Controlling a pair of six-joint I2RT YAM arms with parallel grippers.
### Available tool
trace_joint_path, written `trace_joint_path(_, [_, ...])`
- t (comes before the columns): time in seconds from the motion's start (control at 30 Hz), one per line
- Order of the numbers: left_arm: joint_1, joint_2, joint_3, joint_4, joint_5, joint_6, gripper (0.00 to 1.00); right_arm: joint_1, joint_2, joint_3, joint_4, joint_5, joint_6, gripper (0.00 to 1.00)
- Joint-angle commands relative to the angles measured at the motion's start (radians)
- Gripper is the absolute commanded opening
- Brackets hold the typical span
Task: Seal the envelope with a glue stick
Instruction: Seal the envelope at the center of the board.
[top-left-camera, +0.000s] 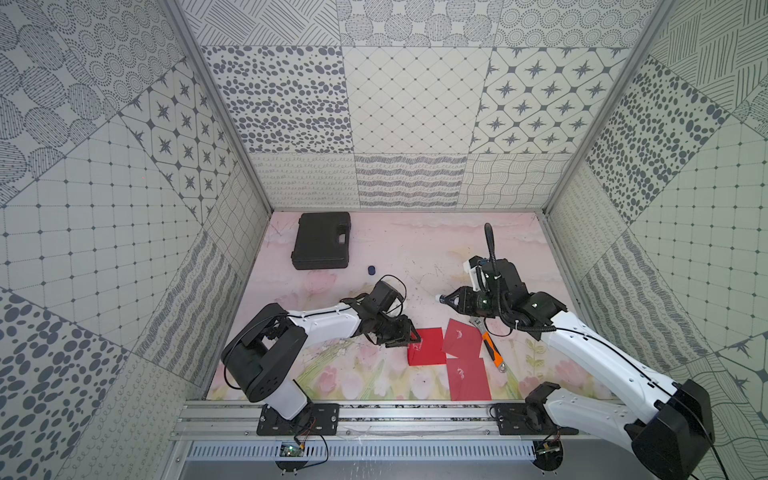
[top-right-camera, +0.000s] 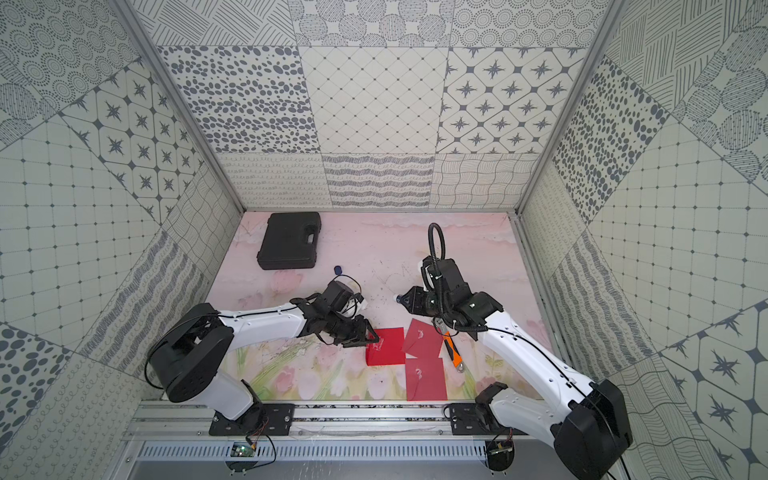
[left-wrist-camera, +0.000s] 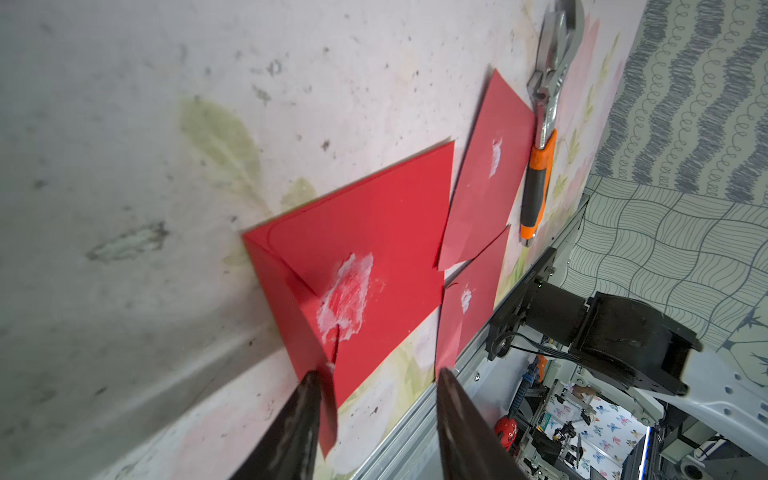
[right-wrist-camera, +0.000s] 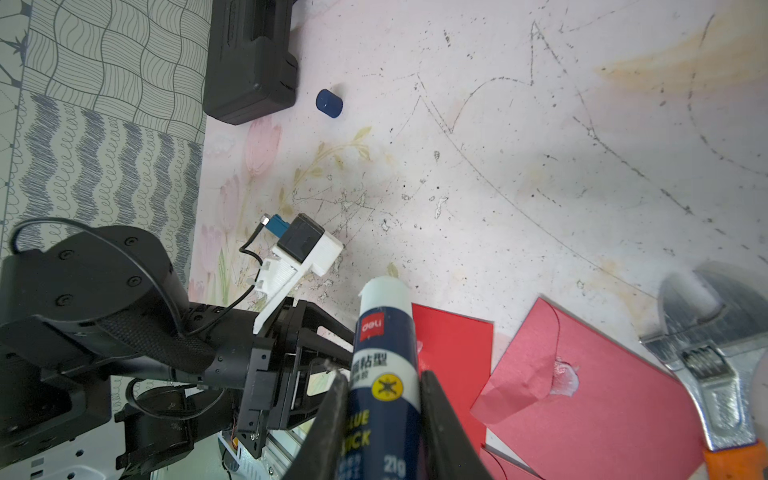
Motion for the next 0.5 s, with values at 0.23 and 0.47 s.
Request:
trace_joint_path(0.23, [-0.021, 0.055, 0.064, 0.022, 0.012, -0.009, 0.46, -0.004, -0.015, 0.005, 0.011, 0.006, -0.006, 0.00])
trace_joint_path(0.47, [-0.025, 0.071, 0.061, 0.072, 0.012, -0.033, 0.45, -0.005, -0.016, 0.003, 0.014, 0.003, -0.009, 0.00])
